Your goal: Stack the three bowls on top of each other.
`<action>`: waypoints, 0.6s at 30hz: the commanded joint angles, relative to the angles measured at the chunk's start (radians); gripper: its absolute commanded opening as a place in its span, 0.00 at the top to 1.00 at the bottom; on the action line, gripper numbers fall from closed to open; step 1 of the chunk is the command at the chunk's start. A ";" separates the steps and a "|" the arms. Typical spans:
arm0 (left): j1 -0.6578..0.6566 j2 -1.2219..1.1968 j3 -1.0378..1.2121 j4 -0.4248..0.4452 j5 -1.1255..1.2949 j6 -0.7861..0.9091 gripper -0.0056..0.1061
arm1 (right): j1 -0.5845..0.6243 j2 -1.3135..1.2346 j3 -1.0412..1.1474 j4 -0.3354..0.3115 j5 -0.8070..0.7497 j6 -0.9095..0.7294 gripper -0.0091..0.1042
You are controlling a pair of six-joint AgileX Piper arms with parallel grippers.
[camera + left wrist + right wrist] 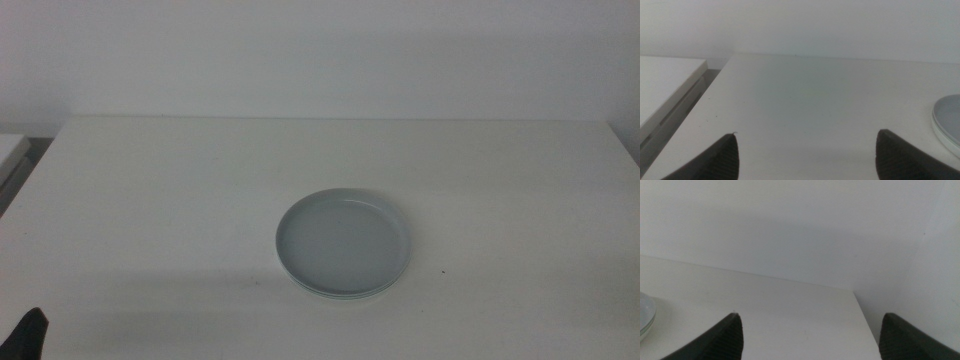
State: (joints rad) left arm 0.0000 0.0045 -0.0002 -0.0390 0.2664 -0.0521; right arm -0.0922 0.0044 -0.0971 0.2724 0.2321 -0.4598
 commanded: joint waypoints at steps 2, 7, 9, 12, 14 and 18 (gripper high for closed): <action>0.000 -0.004 0.000 -0.001 -0.009 -0.005 0.11 | -0.007 -0.004 0.039 -0.009 -0.074 -0.009 0.10; 0.000 -0.004 0.000 -0.001 -0.009 -0.005 0.11 | 0.007 -0.004 0.097 -0.062 -0.091 0.213 0.10; 0.000 -0.004 0.000 -0.001 -0.011 -0.005 0.11 | 0.027 -0.004 0.097 -0.199 -0.032 0.341 0.10; 0.000 -0.004 0.000 -0.001 -0.011 -0.005 0.11 | 0.052 -0.004 0.097 -0.222 -0.060 0.347 0.10; 0.000 -0.004 0.000 -0.001 -0.011 -0.005 0.11 | 0.059 -0.004 0.097 -0.218 -0.076 0.353 0.10; 0.000 -0.004 0.000 -0.001 -0.011 -0.005 0.11 | 0.062 -0.004 0.097 -0.218 -0.081 0.402 0.10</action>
State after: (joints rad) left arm 0.0000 0.0030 -0.0002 -0.0390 0.2664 -0.0521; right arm -0.0331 0.0044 -0.0032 0.0673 0.1663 -0.0751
